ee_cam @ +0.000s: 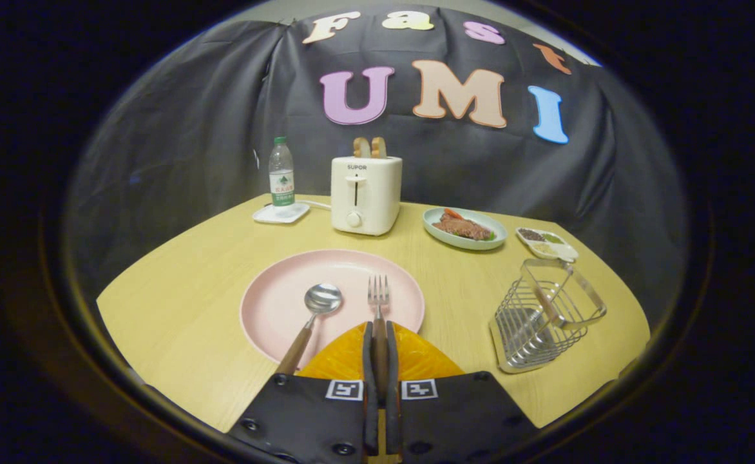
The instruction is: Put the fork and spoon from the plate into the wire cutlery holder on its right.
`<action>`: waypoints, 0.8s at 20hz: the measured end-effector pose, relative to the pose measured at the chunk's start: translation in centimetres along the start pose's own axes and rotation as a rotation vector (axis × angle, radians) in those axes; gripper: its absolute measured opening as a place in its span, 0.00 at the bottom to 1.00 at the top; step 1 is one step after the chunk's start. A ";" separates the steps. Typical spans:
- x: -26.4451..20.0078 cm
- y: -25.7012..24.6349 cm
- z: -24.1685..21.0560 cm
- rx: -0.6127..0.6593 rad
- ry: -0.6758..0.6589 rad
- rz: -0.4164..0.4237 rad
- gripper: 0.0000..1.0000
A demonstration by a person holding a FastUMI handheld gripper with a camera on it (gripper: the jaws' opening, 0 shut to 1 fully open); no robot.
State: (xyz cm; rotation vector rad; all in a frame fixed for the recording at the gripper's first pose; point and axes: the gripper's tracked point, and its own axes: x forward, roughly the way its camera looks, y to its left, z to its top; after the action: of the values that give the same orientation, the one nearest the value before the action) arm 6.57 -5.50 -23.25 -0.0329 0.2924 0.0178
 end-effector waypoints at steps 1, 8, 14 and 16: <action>-0.1 0.2 0.5 -0.013 0.000 0.000 0.07; -2.9 -1.9 4.3 0.017 0.030 -0.088 0.07; -6.3 -5.1 8.8 0.071 0.121 -0.206 0.07; -7.4 -6.0 10.0 0.130 0.161 -0.231 0.07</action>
State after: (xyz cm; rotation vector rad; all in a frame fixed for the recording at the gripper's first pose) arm 2.49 -11.21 -11.34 0.0619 0.4489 -0.2343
